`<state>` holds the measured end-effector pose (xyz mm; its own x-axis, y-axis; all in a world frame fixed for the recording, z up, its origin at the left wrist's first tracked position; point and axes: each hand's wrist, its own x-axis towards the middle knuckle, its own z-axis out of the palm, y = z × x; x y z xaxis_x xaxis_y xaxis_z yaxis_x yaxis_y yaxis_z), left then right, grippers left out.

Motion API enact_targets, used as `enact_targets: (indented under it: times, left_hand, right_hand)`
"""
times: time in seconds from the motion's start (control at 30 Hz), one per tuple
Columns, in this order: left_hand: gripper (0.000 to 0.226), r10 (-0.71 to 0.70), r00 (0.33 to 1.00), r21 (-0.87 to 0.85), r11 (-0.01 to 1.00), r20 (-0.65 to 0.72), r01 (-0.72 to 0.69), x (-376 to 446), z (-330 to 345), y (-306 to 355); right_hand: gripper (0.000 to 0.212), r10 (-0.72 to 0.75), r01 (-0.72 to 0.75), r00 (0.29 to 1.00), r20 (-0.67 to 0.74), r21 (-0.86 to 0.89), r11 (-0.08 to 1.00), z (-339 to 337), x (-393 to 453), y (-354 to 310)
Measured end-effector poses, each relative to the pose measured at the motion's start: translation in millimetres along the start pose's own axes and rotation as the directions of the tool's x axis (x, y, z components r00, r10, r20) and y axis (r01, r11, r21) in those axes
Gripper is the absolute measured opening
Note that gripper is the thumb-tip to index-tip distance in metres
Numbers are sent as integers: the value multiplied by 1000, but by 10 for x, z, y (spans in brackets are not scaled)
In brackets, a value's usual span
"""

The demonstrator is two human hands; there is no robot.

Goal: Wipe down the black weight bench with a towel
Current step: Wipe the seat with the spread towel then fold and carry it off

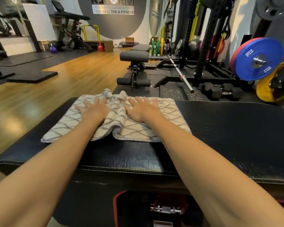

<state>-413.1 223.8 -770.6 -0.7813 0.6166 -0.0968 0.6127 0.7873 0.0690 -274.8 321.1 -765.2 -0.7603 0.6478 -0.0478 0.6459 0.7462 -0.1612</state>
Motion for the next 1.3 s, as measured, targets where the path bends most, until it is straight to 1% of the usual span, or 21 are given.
enact_targets:
  times: [0.13, 0.37, 0.43, 0.53, 0.67, 0.9, 1.13, 1.3]
  left_hand:
    - [87, 43, 999, -1, 999, 10, -43, -120, 19, 410]
    - [84, 114, 993, -2, 994, 13, -114, -338, 98, 1163]
    - [79, 135, 991, 8, 991, 13, -135, -408, 115, 1381]
    - [66, 165, 986, 14, 986, -7, -165, -505, 143, 1658]
    - [57, 210, 977, 4, 978, -16, -210, -626, 192, 2036]
    - [63, 305, 952, 1, 952, -8, -305, -961, 239, 2782]
    - [71, 404, 915, 8, 915, -11, -404, -1340, 317, 3494]
    - [75, 466, 885, 1, 885, -7, -466, -1596, 362, 3888]
  right_hand:
    - [72, 48, -48, 999, -6, -10, 999, -61, -135, 465]
    - [68, 113, -114, 993, -43, -19, 993, -162, -379, 1130]
    - [66, 134, -135, 989, -57, -19, 991, -191, -459, 1307]
    - [66, 163, -164, 985, -59, -11, 986, -221, -577, 1554]
    - [66, 203, -204, 977, -66, 0, 979, -270, -735, 1901]
    - [65, 299, -299, 951, -76, 8, 954, -380, -1125, 2563]
    - [72, 413, -412, 908, -62, 27, 911, -498, -1602, 3244]
    - [76, 463, -458, 885, -43, 90, 884, -516, -1854, 3656]
